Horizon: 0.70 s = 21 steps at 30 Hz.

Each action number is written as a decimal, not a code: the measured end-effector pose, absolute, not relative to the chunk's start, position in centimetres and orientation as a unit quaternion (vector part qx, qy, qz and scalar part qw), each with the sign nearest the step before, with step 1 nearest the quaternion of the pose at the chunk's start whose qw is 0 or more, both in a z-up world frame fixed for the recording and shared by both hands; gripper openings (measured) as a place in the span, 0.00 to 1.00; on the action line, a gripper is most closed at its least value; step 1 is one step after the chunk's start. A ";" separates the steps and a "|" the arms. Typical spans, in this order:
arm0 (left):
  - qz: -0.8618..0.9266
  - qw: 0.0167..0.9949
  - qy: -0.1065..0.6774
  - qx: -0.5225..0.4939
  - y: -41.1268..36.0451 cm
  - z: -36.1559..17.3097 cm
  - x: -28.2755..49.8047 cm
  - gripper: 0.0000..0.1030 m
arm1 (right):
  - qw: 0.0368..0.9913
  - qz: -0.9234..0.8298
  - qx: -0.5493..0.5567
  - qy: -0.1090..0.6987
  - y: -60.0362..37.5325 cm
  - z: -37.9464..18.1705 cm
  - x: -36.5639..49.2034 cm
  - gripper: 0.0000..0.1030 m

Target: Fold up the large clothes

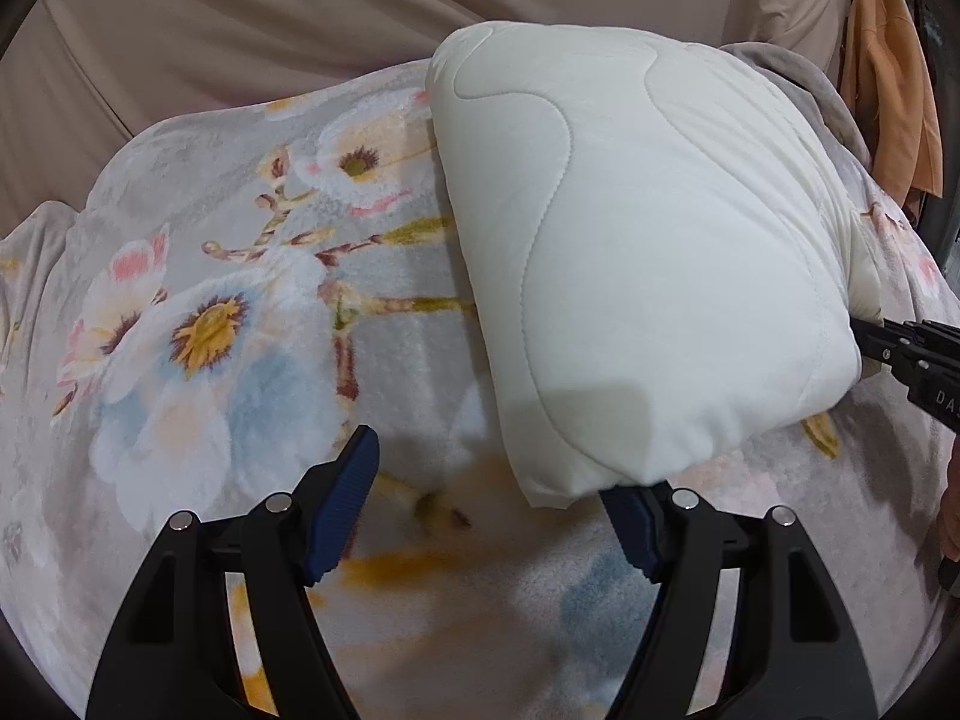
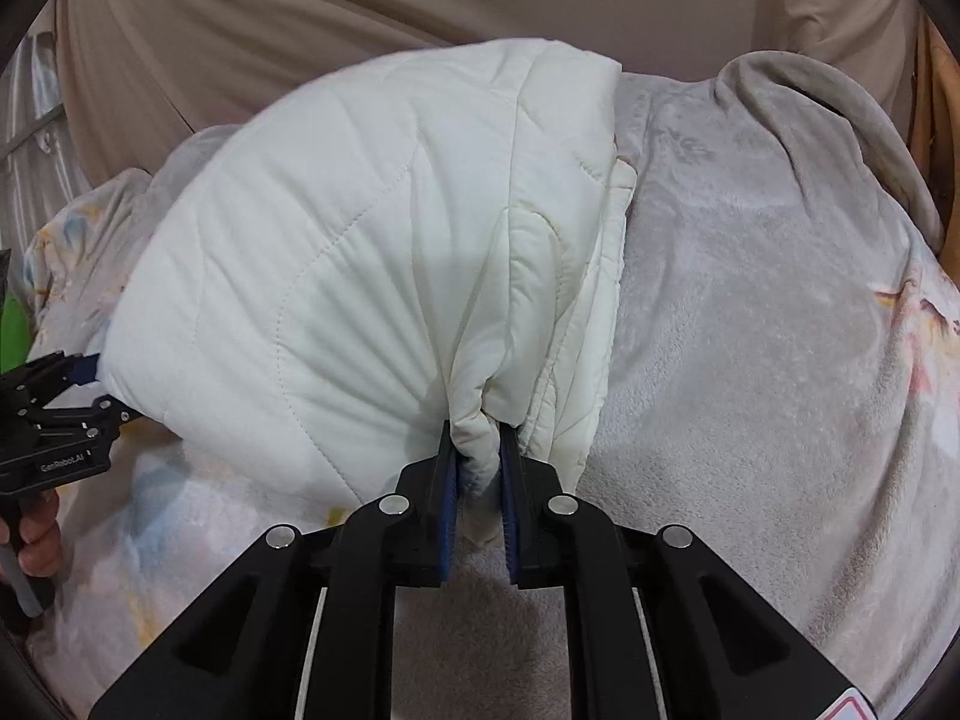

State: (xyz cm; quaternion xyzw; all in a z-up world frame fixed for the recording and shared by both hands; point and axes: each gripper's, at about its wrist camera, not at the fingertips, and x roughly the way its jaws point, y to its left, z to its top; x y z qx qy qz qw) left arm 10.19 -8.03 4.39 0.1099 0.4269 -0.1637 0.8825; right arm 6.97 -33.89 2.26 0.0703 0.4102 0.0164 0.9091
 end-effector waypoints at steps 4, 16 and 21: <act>-0.175 0.888 0.413 0.105 -7.2 6.4 8.4 0.66 | 0.912 0.022 0.125 0.391 -35.5 5.2 5.7 0.20; -0.181 0.927 0.314 0.095 -10.6 14.4 10.7 0.71 | 0.924 -0.014 0.135 0.357 -35.6 10.8 11.5 0.28; -0.165 0.923 0.332 0.105 -13.3 12.3 13.7 0.71 | 0.925 -0.037 0.098 0.367 -34.7 9.3 14.5 0.23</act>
